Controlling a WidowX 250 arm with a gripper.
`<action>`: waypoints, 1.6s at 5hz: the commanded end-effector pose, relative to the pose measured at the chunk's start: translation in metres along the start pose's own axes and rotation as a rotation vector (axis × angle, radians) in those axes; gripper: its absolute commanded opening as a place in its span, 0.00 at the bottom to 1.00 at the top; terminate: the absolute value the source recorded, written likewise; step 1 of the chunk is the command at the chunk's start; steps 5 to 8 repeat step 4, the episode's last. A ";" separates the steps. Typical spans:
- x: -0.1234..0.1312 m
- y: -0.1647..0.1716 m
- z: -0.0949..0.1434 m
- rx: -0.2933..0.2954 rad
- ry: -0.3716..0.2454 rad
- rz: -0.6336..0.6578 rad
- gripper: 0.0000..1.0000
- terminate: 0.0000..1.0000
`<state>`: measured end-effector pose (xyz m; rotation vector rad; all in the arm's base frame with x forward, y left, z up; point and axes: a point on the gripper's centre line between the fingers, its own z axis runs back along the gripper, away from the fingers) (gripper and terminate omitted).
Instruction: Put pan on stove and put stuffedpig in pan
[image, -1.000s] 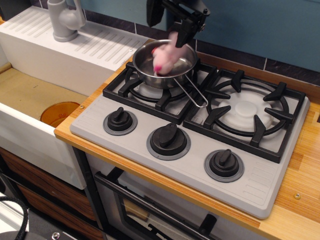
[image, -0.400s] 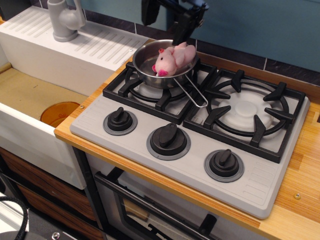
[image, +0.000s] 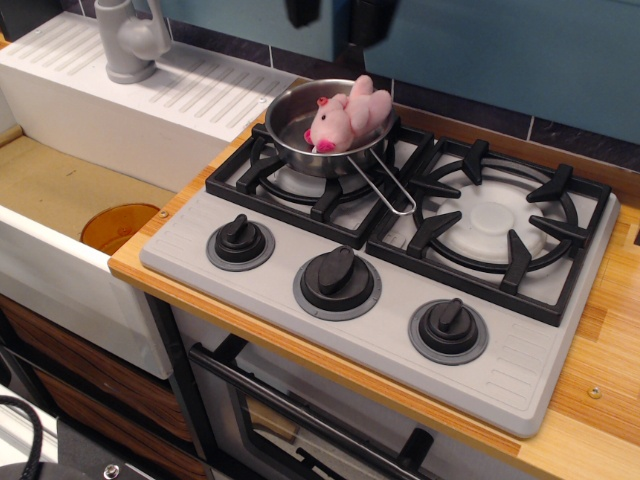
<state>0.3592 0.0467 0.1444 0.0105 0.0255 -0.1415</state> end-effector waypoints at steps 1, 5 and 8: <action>-0.001 -0.009 0.028 0.050 -0.142 -0.006 1.00 0.00; 0.002 -0.009 0.023 0.085 -0.125 0.005 1.00 1.00; 0.002 -0.009 0.023 0.085 -0.125 0.005 1.00 1.00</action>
